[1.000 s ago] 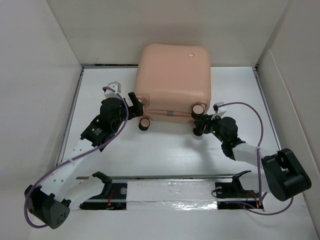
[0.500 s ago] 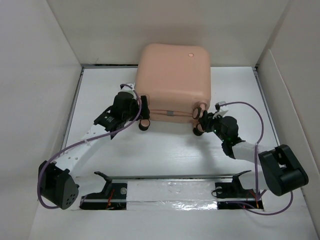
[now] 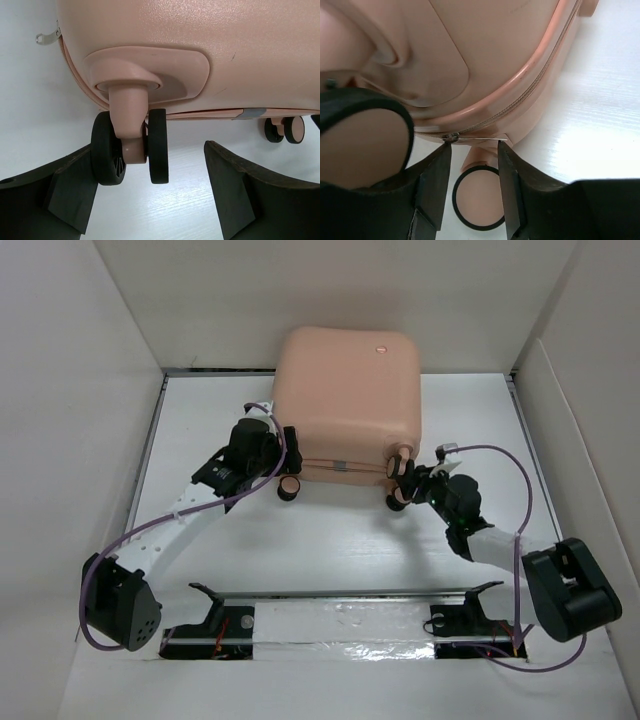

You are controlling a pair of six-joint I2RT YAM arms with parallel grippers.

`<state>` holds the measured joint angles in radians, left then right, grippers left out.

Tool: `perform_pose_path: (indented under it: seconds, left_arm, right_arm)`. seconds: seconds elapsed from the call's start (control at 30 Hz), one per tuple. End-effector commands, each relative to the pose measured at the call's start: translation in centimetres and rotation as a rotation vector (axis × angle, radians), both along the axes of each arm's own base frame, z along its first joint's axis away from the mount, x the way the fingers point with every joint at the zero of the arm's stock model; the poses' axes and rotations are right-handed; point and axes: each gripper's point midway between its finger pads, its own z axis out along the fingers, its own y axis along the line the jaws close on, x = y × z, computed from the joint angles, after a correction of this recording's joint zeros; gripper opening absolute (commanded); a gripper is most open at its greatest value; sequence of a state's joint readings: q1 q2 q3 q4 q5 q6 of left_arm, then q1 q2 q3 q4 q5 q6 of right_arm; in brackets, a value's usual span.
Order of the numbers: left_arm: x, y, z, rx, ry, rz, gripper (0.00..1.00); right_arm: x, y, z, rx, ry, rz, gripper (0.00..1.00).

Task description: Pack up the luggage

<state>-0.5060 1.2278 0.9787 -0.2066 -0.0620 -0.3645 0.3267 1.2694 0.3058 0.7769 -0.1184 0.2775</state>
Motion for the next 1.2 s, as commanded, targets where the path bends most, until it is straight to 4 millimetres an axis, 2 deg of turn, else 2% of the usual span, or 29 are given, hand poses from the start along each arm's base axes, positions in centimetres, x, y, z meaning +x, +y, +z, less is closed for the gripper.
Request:
perform_pose_path:
  seconds: [0.0,0.03,0.1,0.17,0.23,0.27,0.3,0.37,0.47,0.67,0.83,0.87,0.97,1.17]
  left_arm:
    - [1.0,0.1,2.1,-0.012,-0.053,0.025,0.78]
    - [1.1,0.4,2.1,0.001,-0.058,0.038,0.78]
    - [1.0,0.7,2.0,0.011,-0.059,0.045,0.78]
    - [1.1,0.7,1.9,0.017,-0.058,0.040,0.78]
    - [1.0,0.5,1.9,0.013,-0.054,0.033,0.78]
    - [1.0,0.4,1.7,0.012,-0.052,0.029,0.78]
    - [1.1,0.3,1.8,0.007,-0.055,0.025,0.78]
    - [1.1,0.2,2.0,0.003,-0.057,0.021,0.78]
    - [1.2,-0.1,2.1,-0.007,-0.061,0.011,0.78]
    - [1.3,-0.7,1.7,-0.013,-0.047,-0.011,0.74]
    - [1.5,-1.1,1.9,-0.029,-0.053,-0.020,0.70]
    - [1.5,-1.1,1.7,-0.025,-0.050,-0.019,0.69]
    - [1.7,-1.1,1.8,-0.025,-0.051,-0.018,0.67]
    - [1.9,-1.3,2.2,-0.047,-0.072,-0.016,0.48]
  right_arm:
    - [0.3,-0.4,3.5,0.044,-0.117,-0.029,0.48]
    - [0.0,-0.5,3.9,0.050,-0.124,-0.031,0.48]
    - [-0.3,-0.7,3.5,0.038,-0.101,-0.035,0.50]
    - [0.2,-0.5,4.0,0.011,-0.120,-0.026,0.52]
    - [0.5,0.1,4.2,-0.007,-0.124,0.009,0.52]
    - [0.6,0.5,3.5,-0.017,-0.099,0.031,0.52]
    - [0.8,1.2,4.0,-0.018,-0.113,0.075,0.52]
    - [0.8,2.0,3.9,-0.015,-0.110,0.115,0.51]
    - [0.8,2.1,3.8,0.006,-0.117,0.117,0.49]
    - [1.5,2.2,3.2,0.006,-0.109,0.107,0.25]
    - [1.8,2.9,3.2,0.028,-0.125,0.133,0.17]
    - [1.9,3.0,3.1,0.032,-0.130,0.137,0.10]
    - [1.8,3.1,3.3,0.050,-0.140,0.142,0.00]
    - [1.0,2.5,3.5,0.073,-0.149,0.116,0.00]
